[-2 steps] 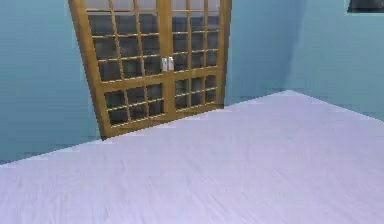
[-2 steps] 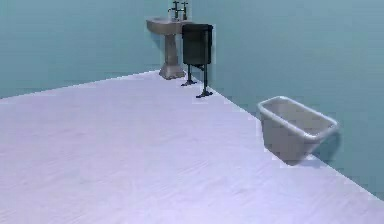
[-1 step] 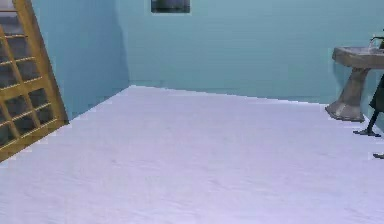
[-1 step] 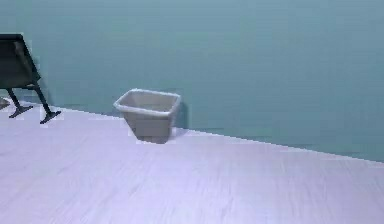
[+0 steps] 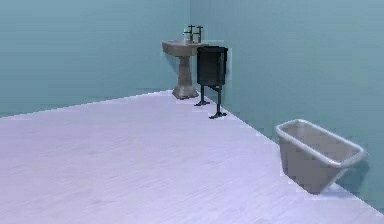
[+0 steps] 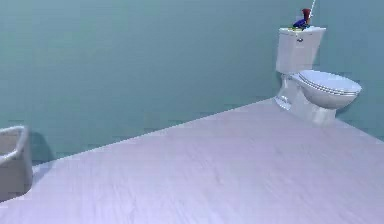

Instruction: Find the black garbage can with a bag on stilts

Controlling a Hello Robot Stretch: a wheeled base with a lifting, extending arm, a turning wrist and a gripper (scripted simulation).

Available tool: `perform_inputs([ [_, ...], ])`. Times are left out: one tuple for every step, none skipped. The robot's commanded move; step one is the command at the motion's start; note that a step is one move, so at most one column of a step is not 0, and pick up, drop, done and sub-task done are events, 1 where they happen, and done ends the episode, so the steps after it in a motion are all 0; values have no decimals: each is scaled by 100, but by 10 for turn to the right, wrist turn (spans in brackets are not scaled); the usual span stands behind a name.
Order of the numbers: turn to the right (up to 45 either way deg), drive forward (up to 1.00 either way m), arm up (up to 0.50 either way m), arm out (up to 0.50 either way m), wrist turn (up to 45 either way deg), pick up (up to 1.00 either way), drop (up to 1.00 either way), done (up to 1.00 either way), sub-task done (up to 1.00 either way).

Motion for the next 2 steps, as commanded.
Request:
perform_inputs([
  [0,100,0,0,0,0,0,0,0],
  [30,0,0,0,0,0,0,0,0],
])
